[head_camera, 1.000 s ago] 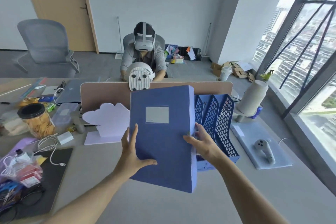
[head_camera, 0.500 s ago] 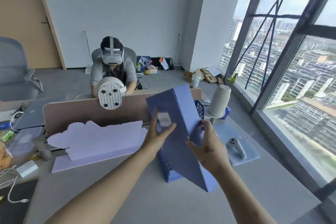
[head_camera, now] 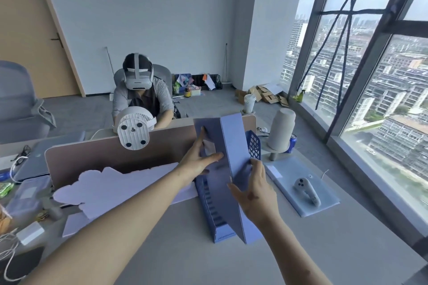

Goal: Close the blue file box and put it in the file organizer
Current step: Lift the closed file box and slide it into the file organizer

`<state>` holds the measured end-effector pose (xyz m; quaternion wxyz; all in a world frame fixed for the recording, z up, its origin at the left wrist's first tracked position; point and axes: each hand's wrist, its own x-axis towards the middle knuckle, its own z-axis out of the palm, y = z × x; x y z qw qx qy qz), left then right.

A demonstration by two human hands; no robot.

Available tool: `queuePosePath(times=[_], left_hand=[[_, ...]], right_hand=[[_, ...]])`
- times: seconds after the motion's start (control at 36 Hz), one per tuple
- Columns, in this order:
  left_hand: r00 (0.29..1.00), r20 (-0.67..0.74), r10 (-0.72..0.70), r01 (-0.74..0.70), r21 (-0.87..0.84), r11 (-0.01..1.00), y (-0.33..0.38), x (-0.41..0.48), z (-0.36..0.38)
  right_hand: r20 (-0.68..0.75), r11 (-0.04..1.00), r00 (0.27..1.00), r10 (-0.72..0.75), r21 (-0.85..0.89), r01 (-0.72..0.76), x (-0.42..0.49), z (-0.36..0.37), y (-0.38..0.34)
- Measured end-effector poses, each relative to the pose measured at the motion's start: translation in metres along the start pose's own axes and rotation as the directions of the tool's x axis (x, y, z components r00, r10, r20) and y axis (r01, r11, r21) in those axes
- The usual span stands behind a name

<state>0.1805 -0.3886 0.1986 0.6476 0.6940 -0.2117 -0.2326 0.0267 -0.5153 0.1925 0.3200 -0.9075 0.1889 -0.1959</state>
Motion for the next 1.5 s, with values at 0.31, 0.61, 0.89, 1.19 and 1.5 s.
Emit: queuePosePath(times=[0.31,0.61,0.89,1.19,1.5], left_hand=[[0.993,0.033,0.113,-0.117,0.143,0.983,0.012,0.031,-0.026],[0.985,0.098,0.142,-0.168,0.36,0.918,-0.018,0.034,-0.025],[0.99,0.08,0.115,-0.138,0.449,0.883,-0.064,0.03,-0.023],[0.994,-0.028,0.105,-0.075,0.515,0.854,-0.103,0.009,-0.013],[0.978,-0.142,0.151,-0.059,0.51,0.858,-0.099,-0.009,-0.026]], right_hand=[[-0.026,0.995,0.999,-0.038,0.088,0.04,0.02,0.022,-0.002],[0.063,0.883,0.991,0.116,0.451,-0.132,0.014,0.091,0.036],[0.106,0.871,0.978,0.177,0.446,-0.206,0.001,0.133,0.075],[0.141,0.842,0.944,0.297,0.428,-0.329,-0.016,0.151,0.09],[0.168,0.792,0.98,0.111,0.58,-0.189,-0.001,0.107,0.082]])
